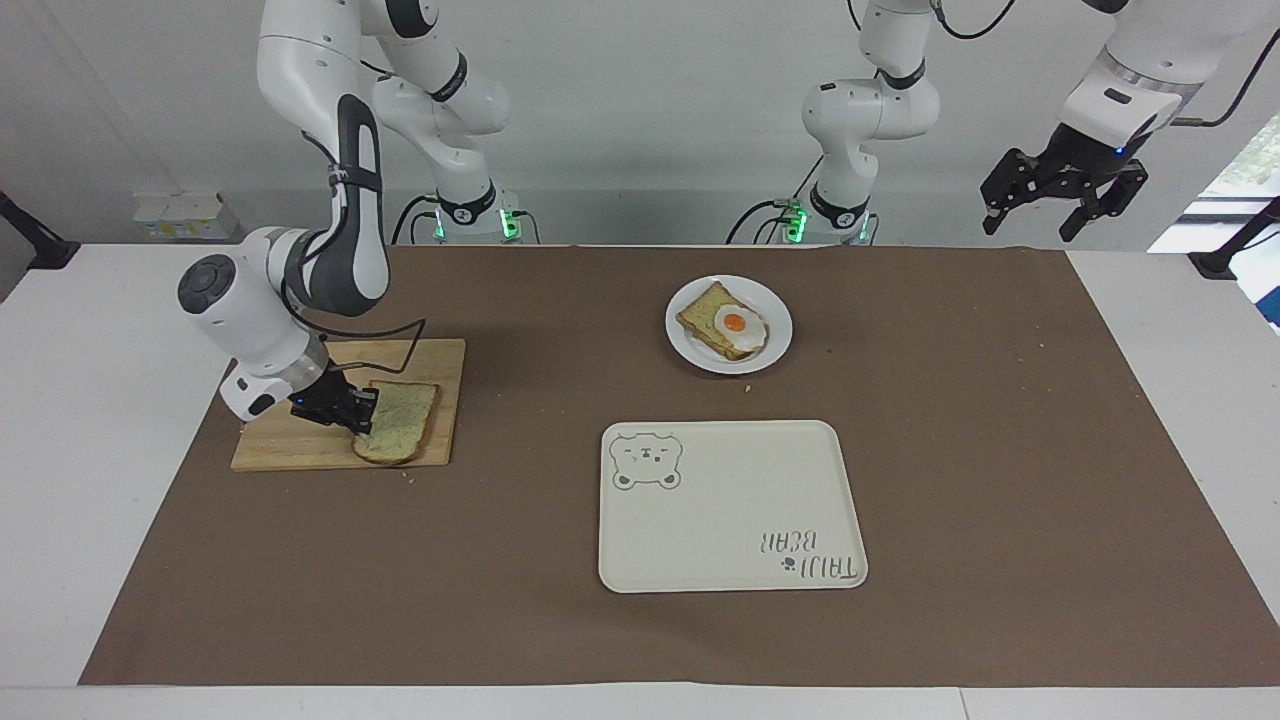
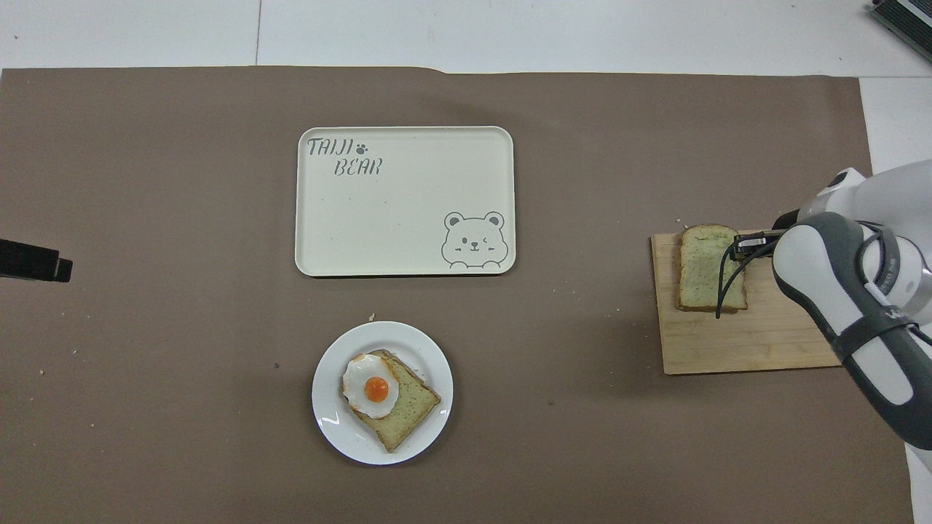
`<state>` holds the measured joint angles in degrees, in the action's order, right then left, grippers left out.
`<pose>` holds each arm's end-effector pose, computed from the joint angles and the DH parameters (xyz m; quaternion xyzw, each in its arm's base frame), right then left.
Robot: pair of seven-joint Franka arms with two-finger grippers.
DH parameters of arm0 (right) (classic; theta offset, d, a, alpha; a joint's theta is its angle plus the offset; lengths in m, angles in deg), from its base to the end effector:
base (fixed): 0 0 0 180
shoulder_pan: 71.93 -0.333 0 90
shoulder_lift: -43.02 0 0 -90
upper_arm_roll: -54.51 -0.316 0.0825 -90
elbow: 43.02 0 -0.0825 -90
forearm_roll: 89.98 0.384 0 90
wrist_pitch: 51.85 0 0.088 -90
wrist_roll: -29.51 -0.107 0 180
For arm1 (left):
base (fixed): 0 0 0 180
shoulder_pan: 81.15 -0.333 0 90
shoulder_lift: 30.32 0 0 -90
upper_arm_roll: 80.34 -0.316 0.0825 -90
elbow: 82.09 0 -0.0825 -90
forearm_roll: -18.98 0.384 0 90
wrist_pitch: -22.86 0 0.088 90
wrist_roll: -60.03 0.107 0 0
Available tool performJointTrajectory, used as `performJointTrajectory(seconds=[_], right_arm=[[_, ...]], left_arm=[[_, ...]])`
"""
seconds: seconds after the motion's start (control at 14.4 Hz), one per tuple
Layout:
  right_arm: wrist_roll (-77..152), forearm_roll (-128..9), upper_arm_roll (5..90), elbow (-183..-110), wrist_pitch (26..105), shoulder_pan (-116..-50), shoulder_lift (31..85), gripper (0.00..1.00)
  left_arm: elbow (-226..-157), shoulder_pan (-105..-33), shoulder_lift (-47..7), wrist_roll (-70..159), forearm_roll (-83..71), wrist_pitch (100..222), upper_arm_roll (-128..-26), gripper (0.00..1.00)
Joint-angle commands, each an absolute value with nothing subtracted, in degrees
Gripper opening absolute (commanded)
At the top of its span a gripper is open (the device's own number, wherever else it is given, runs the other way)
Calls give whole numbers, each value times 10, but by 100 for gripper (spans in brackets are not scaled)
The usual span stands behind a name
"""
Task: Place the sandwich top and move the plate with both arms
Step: 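Grasp the bread slice edge with the right gripper and lift it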
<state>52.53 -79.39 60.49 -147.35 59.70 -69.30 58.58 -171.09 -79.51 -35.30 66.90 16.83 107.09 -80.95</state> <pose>0.6058 -0.0756 0.3783 -0.9913 -0.0859 0.0497 0.0860 0.5163 -0.0133 0.6704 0.9973 -0.0708 0.0028 0.0190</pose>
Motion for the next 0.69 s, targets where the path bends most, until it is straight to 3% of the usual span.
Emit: performJointTrajectory(seconds=[0.0, 0.28, 0.63], right_arm=[[580, -790, 603, -1464, 557, -687, 566, 0], [584, -755, 604, -1456, 459, -681, 551, 0], [535, -715, 599, -1473, 397, -697, 533, 0]], left_arm=[[-1725, -803, -364, 668, 162, 1072, -807, 100], [-1725, -803, -364, 668, 162, 1072, -807, 100], [-1725, -803, -364, 668, 162, 1072, -807, 100]])
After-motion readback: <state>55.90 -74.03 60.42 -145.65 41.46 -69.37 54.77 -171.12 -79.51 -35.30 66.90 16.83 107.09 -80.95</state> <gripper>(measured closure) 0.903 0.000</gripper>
